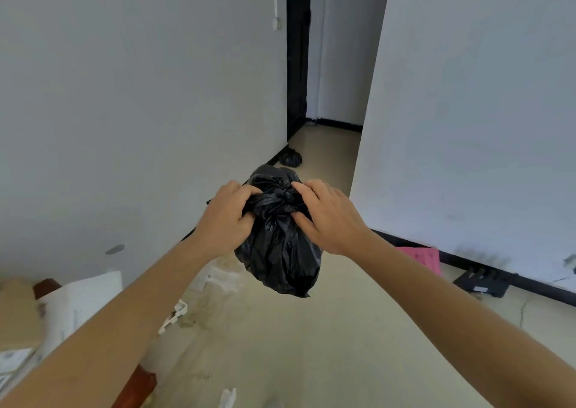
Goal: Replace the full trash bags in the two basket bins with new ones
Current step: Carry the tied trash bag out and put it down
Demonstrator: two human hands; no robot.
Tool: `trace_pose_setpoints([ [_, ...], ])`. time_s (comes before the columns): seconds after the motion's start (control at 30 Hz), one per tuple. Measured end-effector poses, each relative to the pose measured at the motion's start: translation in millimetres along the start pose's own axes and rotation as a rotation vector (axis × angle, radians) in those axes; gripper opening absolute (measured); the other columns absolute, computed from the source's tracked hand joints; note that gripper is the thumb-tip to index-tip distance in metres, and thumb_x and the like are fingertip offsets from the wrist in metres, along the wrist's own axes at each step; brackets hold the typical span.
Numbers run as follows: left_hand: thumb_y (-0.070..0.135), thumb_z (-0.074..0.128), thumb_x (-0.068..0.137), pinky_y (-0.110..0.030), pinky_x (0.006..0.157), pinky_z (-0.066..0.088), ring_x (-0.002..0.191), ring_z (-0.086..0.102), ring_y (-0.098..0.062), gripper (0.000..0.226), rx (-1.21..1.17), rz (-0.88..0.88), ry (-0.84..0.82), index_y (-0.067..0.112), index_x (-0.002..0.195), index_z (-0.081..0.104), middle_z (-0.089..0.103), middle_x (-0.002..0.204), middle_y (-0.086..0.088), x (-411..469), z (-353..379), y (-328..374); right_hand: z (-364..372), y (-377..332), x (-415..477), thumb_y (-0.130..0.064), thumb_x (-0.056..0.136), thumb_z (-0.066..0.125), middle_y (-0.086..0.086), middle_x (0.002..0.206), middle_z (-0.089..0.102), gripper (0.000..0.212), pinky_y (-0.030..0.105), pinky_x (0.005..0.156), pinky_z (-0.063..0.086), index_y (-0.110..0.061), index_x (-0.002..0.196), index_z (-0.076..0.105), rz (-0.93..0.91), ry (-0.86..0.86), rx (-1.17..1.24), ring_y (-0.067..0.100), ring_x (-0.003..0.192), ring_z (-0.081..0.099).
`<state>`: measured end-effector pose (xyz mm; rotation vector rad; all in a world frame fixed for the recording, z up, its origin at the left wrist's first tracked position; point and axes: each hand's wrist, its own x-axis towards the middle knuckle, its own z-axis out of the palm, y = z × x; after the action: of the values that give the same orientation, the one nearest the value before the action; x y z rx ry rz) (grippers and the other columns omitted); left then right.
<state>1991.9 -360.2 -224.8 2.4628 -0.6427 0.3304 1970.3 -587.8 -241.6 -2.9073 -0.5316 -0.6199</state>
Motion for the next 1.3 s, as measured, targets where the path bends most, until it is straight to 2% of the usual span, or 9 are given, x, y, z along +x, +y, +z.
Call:
trace_pose_setpoints([
  [0.17,0.005,0.053,0.089,-0.029,0.083,0.035,0.101,0.045,-0.018,0.035,-0.012,-0.02,-0.004,0.018,0.121,0.058,0.046,0.101,0.0,163.2,25.0,-71.2,60.9,81.2,143.6,-0.044,0.101,0.041,0.0,0.133,0.051,0.053,0.037,0.1,0.045,-0.017,0.147,0.037,0.029,-0.043,0.036,0.018,0.117,0.051],
  [0.3,0.005,0.053,0.089,-0.028,0.082,0.034,0.101,0.045,-0.018,0.035,-0.008,0.048,-0.026,0.018,0.121,0.059,0.046,0.1,-0.001,299.2,48.7,-102.0,87.9,160.6,236.4,-0.042,0.102,0.042,0.0,0.133,0.052,0.051,0.035,0.101,0.043,-0.017,0.146,0.038,0.085,-0.007,0.049,0.018,0.119,0.051],
  [0.4,0.005,0.052,0.091,-0.018,0.075,0.029,0.1,0.043,-0.015,0.034,-0.004,0.089,-0.049,0.02,0.121,0.058,0.047,0.104,0.0,394.9,85.8,-124.0,119.8,230.3,296.0,-0.041,0.102,0.042,0.001,0.133,0.052,0.049,0.035,0.101,0.043,-0.018,0.145,0.039,0.13,0.011,0.048,0.018,0.119,0.051],
  [0.5,0.006,0.049,0.092,-0.012,0.077,0.029,0.1,0.041,-0.011,0.035,-0.012,0.104,-0.06,0.021,0.123,0.057,0.046,0.104,0.003,491.0,135.8,-156.6,167.4,305.2,359.8,-0.042,0.102,0.04,0.001,0.132,0.053,0.049,0.035,0.099,0.044,-0.018,0.146,0.039,0.15,0.012,0.038,0.018,0.117,0.052],
  [0.57,0.005,0.048,0.092,-0.017,0.079,0.029,0.102,0.041,-0.013,0.035,-0.018,0.084,-0.079,0.02,0.123,0.057,0.045,0.105,0.002,555.1,168.9,-178.2,201.2,354.9,405.2,-0.041,0.102,0.041,0.001,0.132,0.053,0.05,0.035,0.099,0.044,-0.017,0.146,0.039,0.155,-0.001,0.039,0.019,0.117,0.052],
  [0.7,0.002,0.046,0.09,-0.033,0.091,0.039,0.106,0.043,-0.018,0.039,-0.004,0.022,-0.151,0.02,0.123,0.057,0.045,0.104,0.001,676.5,208.3,-221.9,249.7,441.3,507.2,-0.04,0.103,0.039,0.003,0.136,0.049,0.052,0.036,0.099,0.044,-0.016,0.149,0.035,0.131,-0.096,0.038,0.022,0.12,0.052],
  [0.9,0.003,0.046,0.092,-0.029,0.089,0.034,0.107,0.045,-0.021,0.041,0.06,-0.06,-0.069,0.017,0.129,0.056,0.045,0.106,0.0,833.7,223.3,-302.7,302.8,534.0,679.3,-0.036,0.104,0.041,0.005,0.133,0.052,0.048,0.036,0.093,0.045,-0.013,0.146,0.041,-0.004,-0.116,0.017,0.024,0.118,0.055],
  [1.1,0.001,0.046,0.092,-0.031,0.089,0.034,0.107,0.048,-0.025,0.042,0.073,-0.084,-0.048,0.015,0.131,0.056,0.051,0.11,-0.006,982.2,272.5,-424.4,406.2,610.6,835.6,-0.034,0.104,0.043,0.006,0.132,0.055,0.047,0.036,0.095,0.044,-0.013,0.146,0.043,-0.063,-0.137,0.007,0.025,0.116,0.057],
  [1.3,0.0,0.046,0.089,-0.046,0.092,0.043,0.105,0.051,-0.031,0.042,0.061,-0.074,-0.104,0.015,0.126,0.057,0.054,0.109,-0.01,1158.8,314.3,-531.5,485.2,696.2,999.2,-0.034,0.103,0.046,0.005,0.13,0.056,0.046,0.037,0.095,0.045,-0.015,0.144,0.046,-0.018,-0.196,0.01,0.026,0.115,0.058],
])
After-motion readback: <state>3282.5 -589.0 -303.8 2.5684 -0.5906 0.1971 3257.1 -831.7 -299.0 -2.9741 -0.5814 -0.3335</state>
